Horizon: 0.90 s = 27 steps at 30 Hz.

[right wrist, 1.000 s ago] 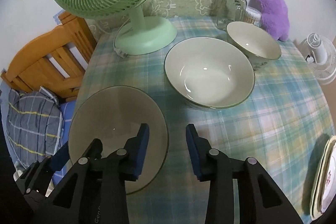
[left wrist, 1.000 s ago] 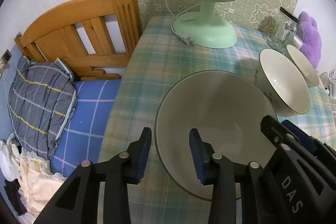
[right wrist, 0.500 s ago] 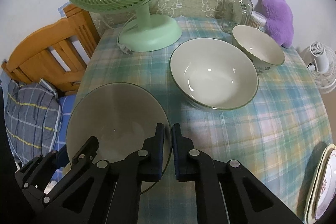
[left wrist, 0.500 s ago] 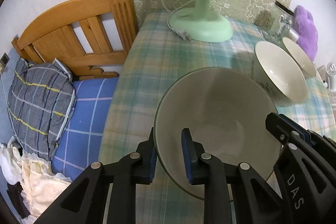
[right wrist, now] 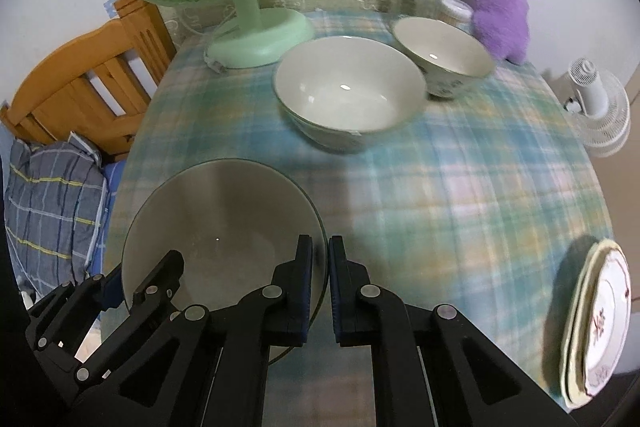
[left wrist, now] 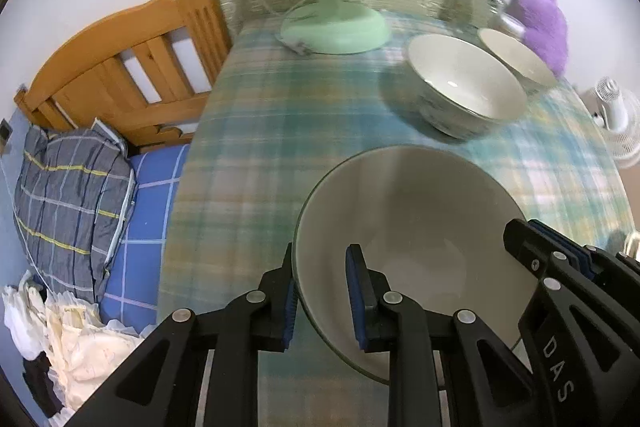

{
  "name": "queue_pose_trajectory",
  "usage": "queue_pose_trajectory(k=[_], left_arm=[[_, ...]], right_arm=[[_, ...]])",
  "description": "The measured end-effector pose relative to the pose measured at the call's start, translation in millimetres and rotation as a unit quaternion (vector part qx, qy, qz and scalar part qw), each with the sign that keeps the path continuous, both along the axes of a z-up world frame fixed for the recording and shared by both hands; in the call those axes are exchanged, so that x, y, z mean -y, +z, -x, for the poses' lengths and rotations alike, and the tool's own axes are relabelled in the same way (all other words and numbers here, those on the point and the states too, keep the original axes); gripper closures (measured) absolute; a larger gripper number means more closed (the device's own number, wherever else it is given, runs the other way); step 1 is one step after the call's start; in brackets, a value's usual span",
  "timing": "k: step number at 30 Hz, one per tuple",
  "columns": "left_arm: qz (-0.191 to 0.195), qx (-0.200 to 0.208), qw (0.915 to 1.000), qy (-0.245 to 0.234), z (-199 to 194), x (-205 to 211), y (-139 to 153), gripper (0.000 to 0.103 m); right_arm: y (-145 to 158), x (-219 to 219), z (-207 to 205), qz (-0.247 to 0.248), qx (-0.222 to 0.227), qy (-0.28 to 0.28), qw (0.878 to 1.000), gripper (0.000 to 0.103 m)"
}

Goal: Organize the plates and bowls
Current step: 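Carry the grey-green bowl with both tools toward the plate stack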

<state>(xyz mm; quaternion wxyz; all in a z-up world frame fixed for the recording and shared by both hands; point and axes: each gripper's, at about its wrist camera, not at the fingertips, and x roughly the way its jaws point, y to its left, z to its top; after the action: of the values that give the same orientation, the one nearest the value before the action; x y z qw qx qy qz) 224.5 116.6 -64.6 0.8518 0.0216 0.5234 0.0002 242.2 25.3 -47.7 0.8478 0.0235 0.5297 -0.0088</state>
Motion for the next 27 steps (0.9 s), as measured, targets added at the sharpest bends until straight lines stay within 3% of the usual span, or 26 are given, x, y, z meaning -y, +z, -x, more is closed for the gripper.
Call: queue_pose_trajectory(k=[13,27], left_arm=[[-0.004,-0.018,0.9995,-0.026,44,81,10,0.083],[0.002,-0.038,0.9991,-0.017,53,161,-2,0.083]], right_arm=[[10,80,53,-0.005,-0.019,-0.025,1.0,0.092],[2,167,64,0.005,-0.032,-0.02,0.999,0.092]])
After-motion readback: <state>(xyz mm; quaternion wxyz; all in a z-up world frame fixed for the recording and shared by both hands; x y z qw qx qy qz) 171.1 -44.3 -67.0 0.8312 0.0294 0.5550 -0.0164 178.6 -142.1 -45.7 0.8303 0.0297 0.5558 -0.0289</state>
